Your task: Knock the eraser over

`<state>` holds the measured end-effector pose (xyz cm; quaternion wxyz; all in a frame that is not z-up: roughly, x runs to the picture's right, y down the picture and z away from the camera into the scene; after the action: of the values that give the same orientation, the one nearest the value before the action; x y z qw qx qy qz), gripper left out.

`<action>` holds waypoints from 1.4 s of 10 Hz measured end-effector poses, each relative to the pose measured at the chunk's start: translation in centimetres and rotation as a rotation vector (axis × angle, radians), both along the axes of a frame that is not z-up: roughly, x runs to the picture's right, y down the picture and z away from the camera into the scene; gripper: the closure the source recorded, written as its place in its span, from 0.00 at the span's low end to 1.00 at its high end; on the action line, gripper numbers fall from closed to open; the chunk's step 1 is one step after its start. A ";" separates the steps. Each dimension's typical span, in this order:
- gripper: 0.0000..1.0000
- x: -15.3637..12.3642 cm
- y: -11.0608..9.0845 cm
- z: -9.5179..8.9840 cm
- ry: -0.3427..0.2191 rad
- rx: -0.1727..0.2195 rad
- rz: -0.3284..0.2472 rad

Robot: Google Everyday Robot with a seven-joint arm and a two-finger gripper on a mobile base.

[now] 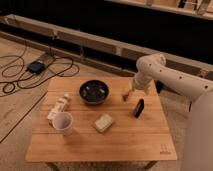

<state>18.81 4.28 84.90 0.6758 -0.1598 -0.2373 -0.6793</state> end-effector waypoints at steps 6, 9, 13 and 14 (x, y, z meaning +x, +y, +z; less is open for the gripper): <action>0.20 -1.4 3.7 -2.8 -0.006 -0.109 0.033; 0.20 -3.0 3.8 -3.9 -0.029 -0.149 0.051; 0.20 -6.6 1.9 -3.8 -0.100 -0.158 0.046; 0.20 -7.3 1.0 -3.7 -0.120 -0.149 0.041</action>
<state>11.51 5.29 81.16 0.6602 -0.1639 -0.3304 -0.6543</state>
